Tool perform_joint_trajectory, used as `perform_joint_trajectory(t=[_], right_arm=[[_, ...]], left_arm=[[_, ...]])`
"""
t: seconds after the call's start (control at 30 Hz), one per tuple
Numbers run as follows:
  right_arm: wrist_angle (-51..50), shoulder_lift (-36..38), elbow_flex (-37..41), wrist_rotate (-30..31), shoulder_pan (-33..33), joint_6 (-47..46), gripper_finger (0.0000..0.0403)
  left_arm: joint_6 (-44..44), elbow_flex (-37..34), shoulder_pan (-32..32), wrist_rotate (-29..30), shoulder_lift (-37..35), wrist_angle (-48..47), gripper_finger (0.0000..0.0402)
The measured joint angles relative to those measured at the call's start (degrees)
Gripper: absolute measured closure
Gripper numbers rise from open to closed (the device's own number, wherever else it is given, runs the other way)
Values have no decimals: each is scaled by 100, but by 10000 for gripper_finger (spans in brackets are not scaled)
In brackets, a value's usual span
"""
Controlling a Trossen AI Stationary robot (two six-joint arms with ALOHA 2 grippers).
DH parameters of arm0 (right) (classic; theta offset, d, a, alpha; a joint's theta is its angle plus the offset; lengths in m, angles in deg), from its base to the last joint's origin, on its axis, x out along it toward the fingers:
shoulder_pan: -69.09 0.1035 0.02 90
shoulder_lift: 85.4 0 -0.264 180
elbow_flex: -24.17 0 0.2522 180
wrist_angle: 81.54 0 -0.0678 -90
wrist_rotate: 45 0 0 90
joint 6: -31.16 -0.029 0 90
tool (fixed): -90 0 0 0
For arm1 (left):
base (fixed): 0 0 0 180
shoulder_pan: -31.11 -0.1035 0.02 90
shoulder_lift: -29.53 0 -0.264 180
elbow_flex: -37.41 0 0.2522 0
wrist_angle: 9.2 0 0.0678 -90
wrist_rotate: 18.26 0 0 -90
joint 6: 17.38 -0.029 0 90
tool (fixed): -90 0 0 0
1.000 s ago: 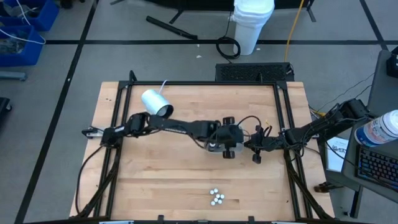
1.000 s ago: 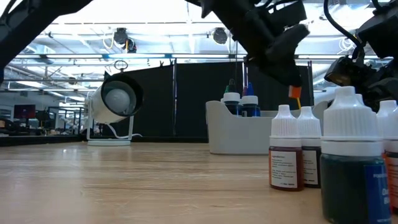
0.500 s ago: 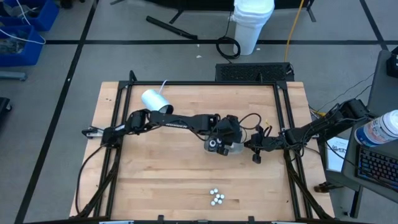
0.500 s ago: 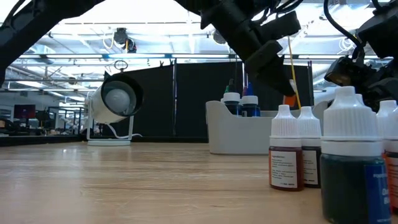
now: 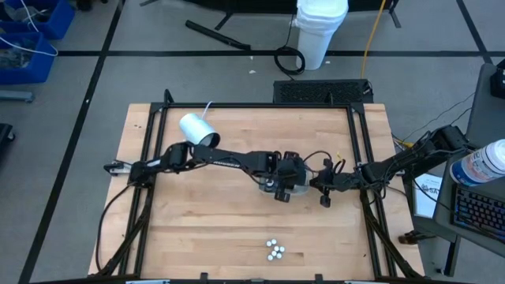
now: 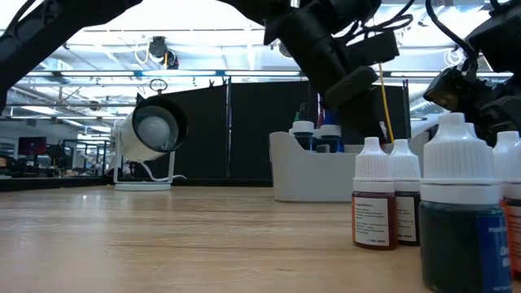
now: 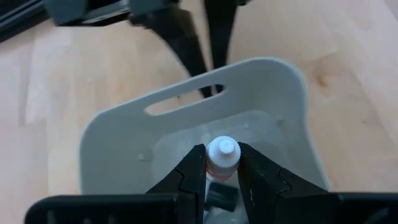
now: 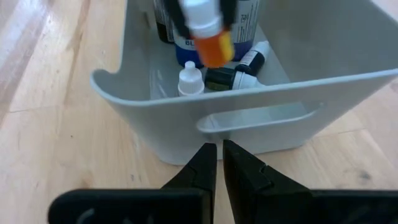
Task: Pick & Place food coloring
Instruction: Put the small yellow food coloring bottle into the gray bin
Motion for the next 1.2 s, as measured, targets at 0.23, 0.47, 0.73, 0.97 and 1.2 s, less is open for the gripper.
perform_joint_trajectory(t=[0.23, 0.47, 0.73, 0.97, 1.2], right_arm=[[-1, -1, 0, 11, 0, 79, 380], [0, -1, 0, 16, 0, 79, 380], [-2, -1, 0, 8, 0, 66, 380], [-2, -1, 0, 3, 0, 60, 380], [-4, -1, 0, -3, 0, 53, 380]], left_arm=[[410, 2, -7, 142, 0, 41, 325], [478, 91, 196, 655, 0, 173, 325], [823, 175, 134, 745, -11, 129, 325], [1242, 173, 118, 738, -11, 226, 322], [1218, 166, 116, 443, -11, 301, 320]])
